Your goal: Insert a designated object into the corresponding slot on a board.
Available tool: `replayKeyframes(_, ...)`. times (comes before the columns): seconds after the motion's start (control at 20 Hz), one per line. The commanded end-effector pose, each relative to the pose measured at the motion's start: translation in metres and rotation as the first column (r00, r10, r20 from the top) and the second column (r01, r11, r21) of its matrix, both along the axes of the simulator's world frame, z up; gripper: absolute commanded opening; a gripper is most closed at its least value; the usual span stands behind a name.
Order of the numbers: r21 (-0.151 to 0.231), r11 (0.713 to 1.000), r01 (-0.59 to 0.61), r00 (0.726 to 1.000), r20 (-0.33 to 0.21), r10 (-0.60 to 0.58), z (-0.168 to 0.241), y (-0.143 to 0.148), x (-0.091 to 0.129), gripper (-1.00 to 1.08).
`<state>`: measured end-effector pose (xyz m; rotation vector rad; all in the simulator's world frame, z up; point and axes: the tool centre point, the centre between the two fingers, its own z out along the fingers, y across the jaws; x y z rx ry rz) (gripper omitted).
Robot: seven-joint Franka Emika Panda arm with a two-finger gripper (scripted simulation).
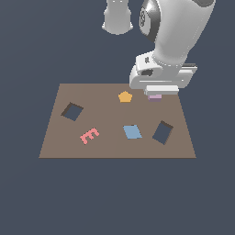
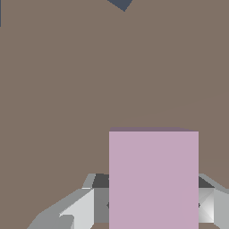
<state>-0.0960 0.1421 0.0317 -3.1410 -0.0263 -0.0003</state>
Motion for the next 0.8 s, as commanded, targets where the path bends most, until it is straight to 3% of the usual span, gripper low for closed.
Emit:
replayKeyframes(0.0,0.000,0.997,-0.083,0.997,0.001,0.083,0.001,-0.007,0.003,-1.00)
replayKeyframes(0.35,0.000,0.945,-0.328,0.945,0.001,0.328,0.002,-0.025,0.014,-1.00)
replayKeyframes(0.55,-0.001,0.888,-0.460,0.888,0.001,0.460,0.002,-0.034,0.022,-1.00)
replayKeyframes(0.75,-0.001,0.811,-0.585,0.811,0.001,0.585,0.003,-0.043,0.032,-1.00)
